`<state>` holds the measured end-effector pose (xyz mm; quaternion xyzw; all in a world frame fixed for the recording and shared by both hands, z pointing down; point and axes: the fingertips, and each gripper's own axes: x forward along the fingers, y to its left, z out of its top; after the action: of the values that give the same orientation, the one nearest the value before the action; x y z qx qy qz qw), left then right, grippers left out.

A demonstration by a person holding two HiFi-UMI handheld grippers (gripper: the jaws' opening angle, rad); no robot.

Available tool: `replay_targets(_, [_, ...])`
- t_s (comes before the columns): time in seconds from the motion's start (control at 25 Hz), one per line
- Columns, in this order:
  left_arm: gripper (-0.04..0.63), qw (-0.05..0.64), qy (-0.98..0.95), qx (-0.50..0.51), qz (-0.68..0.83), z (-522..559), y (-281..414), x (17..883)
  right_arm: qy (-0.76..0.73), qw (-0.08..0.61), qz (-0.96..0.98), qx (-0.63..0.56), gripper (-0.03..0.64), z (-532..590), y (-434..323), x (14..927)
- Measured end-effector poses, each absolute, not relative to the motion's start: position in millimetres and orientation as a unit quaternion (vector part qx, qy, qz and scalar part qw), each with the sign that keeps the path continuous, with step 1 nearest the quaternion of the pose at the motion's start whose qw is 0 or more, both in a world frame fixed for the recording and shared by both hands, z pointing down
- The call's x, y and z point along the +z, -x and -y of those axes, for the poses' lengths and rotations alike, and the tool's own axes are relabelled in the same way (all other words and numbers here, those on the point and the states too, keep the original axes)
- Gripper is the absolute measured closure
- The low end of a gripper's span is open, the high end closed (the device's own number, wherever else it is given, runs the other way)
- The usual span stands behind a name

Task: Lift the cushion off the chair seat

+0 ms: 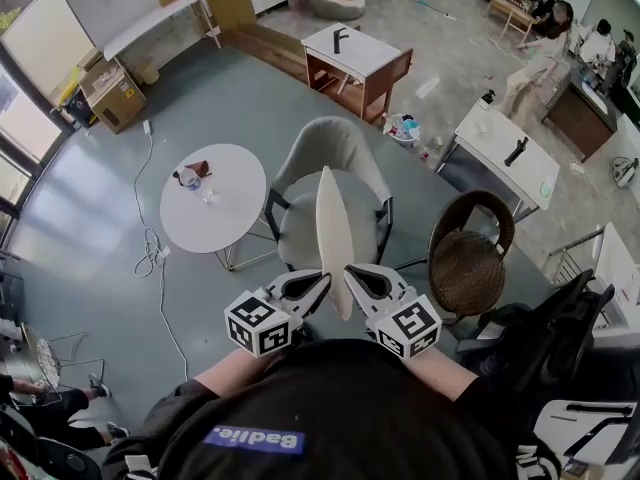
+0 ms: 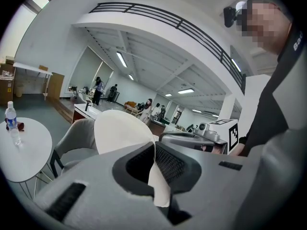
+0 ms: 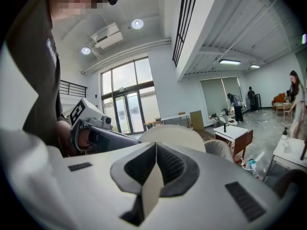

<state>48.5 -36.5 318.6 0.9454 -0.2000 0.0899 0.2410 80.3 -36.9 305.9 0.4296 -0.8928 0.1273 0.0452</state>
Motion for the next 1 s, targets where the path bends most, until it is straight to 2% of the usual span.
replay_targets(1.0, [0.569,0.239,-0.945,0.083,0.208,28.9,-46.2,316.8,-0.416,0.055,0.898,0.130,0.589,28.9,-74.2,313.5])
